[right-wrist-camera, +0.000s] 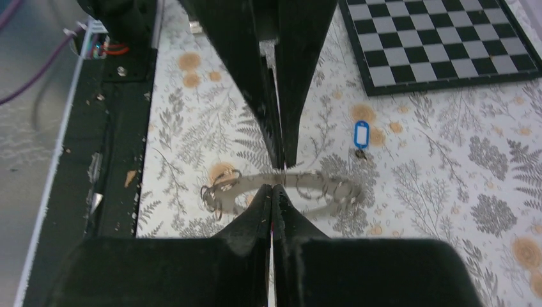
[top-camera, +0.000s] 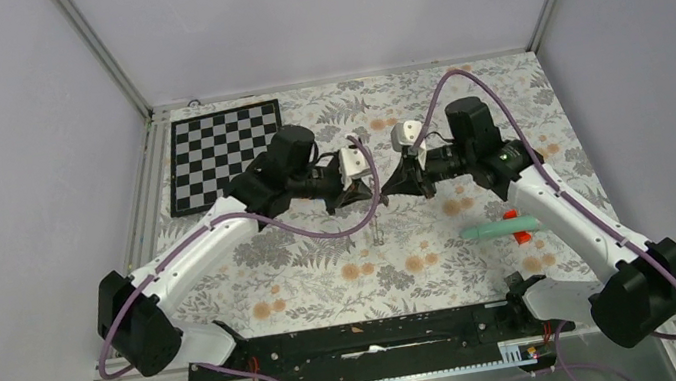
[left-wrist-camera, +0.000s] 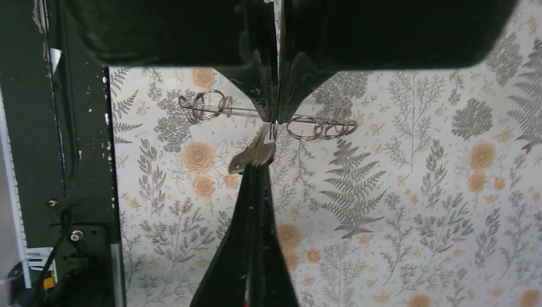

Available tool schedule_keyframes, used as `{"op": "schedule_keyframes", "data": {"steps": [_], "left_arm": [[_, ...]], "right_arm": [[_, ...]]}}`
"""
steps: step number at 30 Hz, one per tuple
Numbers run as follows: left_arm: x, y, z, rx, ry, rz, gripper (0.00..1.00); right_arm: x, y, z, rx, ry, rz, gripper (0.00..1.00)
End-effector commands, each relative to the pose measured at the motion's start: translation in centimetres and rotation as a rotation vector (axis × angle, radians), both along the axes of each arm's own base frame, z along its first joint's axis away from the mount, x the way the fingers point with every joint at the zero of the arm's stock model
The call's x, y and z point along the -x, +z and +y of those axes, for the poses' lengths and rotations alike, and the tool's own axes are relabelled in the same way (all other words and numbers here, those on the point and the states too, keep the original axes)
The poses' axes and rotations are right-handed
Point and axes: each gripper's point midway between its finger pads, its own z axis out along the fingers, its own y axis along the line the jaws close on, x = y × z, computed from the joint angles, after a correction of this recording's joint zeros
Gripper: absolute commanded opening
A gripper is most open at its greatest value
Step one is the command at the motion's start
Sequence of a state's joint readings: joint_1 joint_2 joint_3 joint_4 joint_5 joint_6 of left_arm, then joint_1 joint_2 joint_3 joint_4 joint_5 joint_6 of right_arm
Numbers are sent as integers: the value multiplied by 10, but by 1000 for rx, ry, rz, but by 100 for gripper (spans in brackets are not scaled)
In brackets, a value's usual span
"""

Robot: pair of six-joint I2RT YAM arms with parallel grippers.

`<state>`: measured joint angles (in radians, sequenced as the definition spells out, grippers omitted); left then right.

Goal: Put the keys on the keyring

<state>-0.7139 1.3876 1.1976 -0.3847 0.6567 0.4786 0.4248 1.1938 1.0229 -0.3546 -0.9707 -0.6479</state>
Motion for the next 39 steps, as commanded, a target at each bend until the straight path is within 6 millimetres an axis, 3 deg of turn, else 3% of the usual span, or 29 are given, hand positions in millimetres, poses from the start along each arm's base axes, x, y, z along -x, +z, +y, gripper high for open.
{"op": "schedule_keyframes", "data": {"steps": [1, 5, 12, 25, 39], "left_arm": [[5, 30, -18, 96, -44, -10, 0], [11, 29, -18, 112, -45, 18, 0], [2, 29, -16, 116, 44, 32, 0], [1, 23, -17, 111, 78, 37, 0], [-18, 24, -10, 96, 177, -28, 0]], "right_arm": [[9, 44, 14, -141, 75, 16, 0], [9, 37, 14, -147, 53, 34, 0], [10, 28, 11, -177, 16, 105, 0], [-12, 19, 13, -190, -86, 168, 0], [-20, 8, 9, -148, -137, 170, 0]]}}
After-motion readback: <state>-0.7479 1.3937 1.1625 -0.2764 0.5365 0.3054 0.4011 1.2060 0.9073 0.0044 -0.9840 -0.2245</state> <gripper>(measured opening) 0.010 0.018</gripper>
